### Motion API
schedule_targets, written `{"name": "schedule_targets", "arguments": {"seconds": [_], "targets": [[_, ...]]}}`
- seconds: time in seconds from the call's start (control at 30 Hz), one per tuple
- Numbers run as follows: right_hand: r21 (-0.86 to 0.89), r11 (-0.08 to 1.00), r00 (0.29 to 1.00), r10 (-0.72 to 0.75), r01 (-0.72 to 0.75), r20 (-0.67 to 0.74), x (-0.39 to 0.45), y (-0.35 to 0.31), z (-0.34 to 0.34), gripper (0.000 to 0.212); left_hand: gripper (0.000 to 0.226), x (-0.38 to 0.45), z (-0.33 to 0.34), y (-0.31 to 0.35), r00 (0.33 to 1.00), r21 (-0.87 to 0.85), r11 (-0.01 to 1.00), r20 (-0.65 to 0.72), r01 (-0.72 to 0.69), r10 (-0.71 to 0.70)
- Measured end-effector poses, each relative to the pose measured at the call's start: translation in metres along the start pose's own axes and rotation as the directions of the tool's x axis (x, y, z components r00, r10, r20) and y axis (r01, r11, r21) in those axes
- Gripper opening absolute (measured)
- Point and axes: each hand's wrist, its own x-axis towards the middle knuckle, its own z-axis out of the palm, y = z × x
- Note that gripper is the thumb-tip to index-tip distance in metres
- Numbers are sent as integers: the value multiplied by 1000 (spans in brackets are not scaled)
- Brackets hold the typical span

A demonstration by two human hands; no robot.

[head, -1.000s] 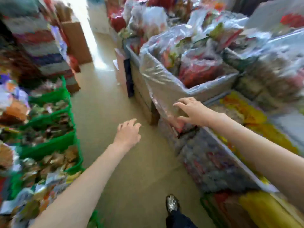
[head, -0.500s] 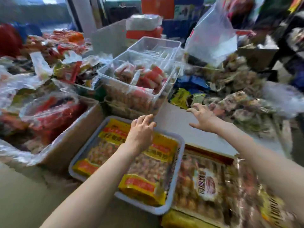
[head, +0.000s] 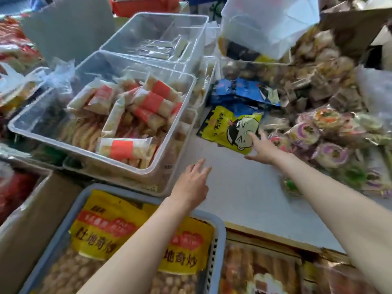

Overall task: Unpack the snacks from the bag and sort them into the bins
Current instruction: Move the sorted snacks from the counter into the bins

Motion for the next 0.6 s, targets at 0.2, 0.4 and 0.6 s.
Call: {"name": "schedule_targets", "arguments": {"seconds": [0.2, 0.4, 0.6], "targets": [[-3, 995, 986, 95, -96, -139, 93, 12, -25, 76, 60, 64, 15, 1, 999, -36, 999, 36, 33, -32], [-127, 986, 994, 107, -106, 3, 150, 20, -28, 87, 61, 96, 42, -16, 994, -46, 994, 36, 104, -102], [-226, 974, 993, 3, 23, 115, 158, 17, -5, 89, 64, 109, 55, -26, 993, -62, 991, 14, 120, -119]]}}
